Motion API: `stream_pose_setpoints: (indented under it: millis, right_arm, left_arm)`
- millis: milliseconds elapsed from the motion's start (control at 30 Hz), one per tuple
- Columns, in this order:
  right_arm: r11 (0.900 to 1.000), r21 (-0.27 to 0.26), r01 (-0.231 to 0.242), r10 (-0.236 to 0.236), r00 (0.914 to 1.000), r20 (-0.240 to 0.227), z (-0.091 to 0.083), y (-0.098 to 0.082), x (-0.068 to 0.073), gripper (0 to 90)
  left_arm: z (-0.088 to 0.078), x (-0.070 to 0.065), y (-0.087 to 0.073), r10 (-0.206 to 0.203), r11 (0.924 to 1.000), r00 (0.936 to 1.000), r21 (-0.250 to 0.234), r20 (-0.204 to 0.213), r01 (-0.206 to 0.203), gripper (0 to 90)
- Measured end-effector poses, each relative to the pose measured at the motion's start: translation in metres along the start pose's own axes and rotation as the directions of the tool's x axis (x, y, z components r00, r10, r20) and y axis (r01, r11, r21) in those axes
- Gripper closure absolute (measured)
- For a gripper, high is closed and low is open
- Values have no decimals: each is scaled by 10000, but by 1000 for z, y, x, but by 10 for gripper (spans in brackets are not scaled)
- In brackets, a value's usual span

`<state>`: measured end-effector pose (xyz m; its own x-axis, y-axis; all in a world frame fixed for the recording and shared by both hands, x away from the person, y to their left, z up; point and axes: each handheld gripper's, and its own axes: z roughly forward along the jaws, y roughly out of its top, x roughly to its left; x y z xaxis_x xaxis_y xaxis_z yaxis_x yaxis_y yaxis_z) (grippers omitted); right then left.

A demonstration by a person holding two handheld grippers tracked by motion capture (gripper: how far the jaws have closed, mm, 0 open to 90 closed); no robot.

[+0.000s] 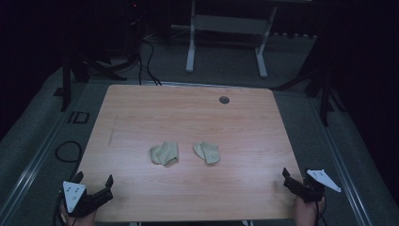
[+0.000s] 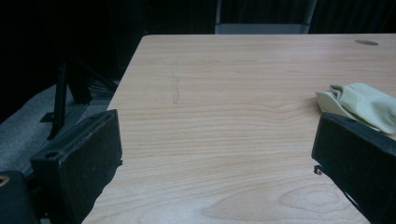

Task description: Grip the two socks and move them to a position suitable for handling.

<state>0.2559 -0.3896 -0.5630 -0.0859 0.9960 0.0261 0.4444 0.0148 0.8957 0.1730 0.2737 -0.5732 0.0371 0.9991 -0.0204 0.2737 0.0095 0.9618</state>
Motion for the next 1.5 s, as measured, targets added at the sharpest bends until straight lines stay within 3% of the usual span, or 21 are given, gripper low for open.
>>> stream_pose_setpoints:
  millis: [133, 233, 267, 300, 333, 400, 500, 533, 600, 633, 700, 733, 900, 967, 1067, 1100, 1133, 1233, 1400, 1500]
  right_arm:
    - [9998, -152, -86, 81, 9995, -320, -4, 3, -1, 127]
    - [9989, -220, 412, -425, 9972, -621, -10, 9, 5, 125]
    - [9983, -178, 557, -568, 9959, -700, -11, 11, 7, 125]
    - [9978, -132, 653, -661, 9949, -767, -12, 12, 9, 125]
    - [9973, -28, 730, -730, 9940, -815, -12, 14, 10, 125]
    - [9957, 156, 913, -893, 9910, -1001, -11, 18, 13, 125]
    - [9921, 561, 1118, -1036, 9856, -1334, -7, 23, 16, 125]
    - [9907, 709, 1159, -1041, 9828, -1526, -5, 25, 19, 125]
    - [9911, 730, 1110, -979, 9817, -1632, -5, 26, 21, 125]
    - [9906, 797, 1114, -971, 9815, -1648, -2, 30, 27, 126]
    - [9914, 702, 1106, -927, 9710, -2202, -1, 32, 33, 125]
    - [9914, 702, 1106, -927, 9710, -2202, -1, 32, 33, 125]
    - [9853, 904, 1452, -1125, 9483, -2969, 5, 41, 58, 127]
    - [9826, 952, 1598, -1230, 9422, -3116, 8, 44, 65, 130]
    - [9771, 1040, 1854, -1403, 9300, -3396, 13, 50, 79, 134]
    - [9771, 1040, 1854, -1403, 9300, -3396, 13, 50, 79, 134]
    - [9744, 1017, 2003, -1523, 9218, -3566, 15, 54, 89, 136]
    - [9681, 940, 2323, -1823, 9103, -3716, 20, 60, 104, 136]
    - [9599, 950, 2638, -2040, 8895, -4088, 31, 70, 129, 141]
    - [9555, 1055, 2754, -2023, 8724, -4450, 40, 75, 145, 142]
  left_arm:
    - [0, -1, 0, -77, 10000, 10000, -25, 50, 77, 18]
    - [-1, -1, 0, -152, 9999, 9995, -78, 271, 154, 18]
    - [0, -2, 0, -303, 9995, 9974, -88, 660, 309, 18]
    - [0, -2, 0, -303, 9995, 9974, -88, 660, 309, 18]
    - [1, -4, 0, -244, 9996, 9957, -96, 899, 254, 18]
    - [1, -7, 0, -162, 9998, 9950, -79, 981, 170, 18]
    - [1, -9, 1, 80, 10000, 9960, 18, 888, -82, 18]
    - [1, -11, 1, 134, 9999, 9943, 82, 1061, -144, 18]
    - [1, -13, 2, 184, 9998, 9942, 77, 1060, -193, 18]
    - [0, -15, 3, 421, 9991, 9951, 20, 898, -424, 18]
    - [-1, -16, 3, 371, 9993, 9959, -12, 830, -371, 18]
    - [-1, -16, 3, 371, 9993, 9959, -12, 830, -371, 18]
    - [-1, -15, 4, 135, 9996, 9965, 233, 828, -155, 18]
    - [-1, -16, 3, 226, 9991, 9973, 343, 701, -251, 18]
    - [0, -15, 3, 25, 9992, 9968, 404, 801, -57, 18]
    - [0, -15, 3, 25, 9992, 9968, 404, 801, -57, 18]
    - [0, -15, 3, 15, 9993, 9962, 374, 872, -48, 18]
    - [1, -17, 2, 31, 9990, 9953, 447, 963, -75, 18]
    - [-1, -19, 2, 18, 9988, 9951, 488, 985, -66, 18]
    - [-1, -19, 1, -91, 9985, 9957, 548, 922, 40, 18]
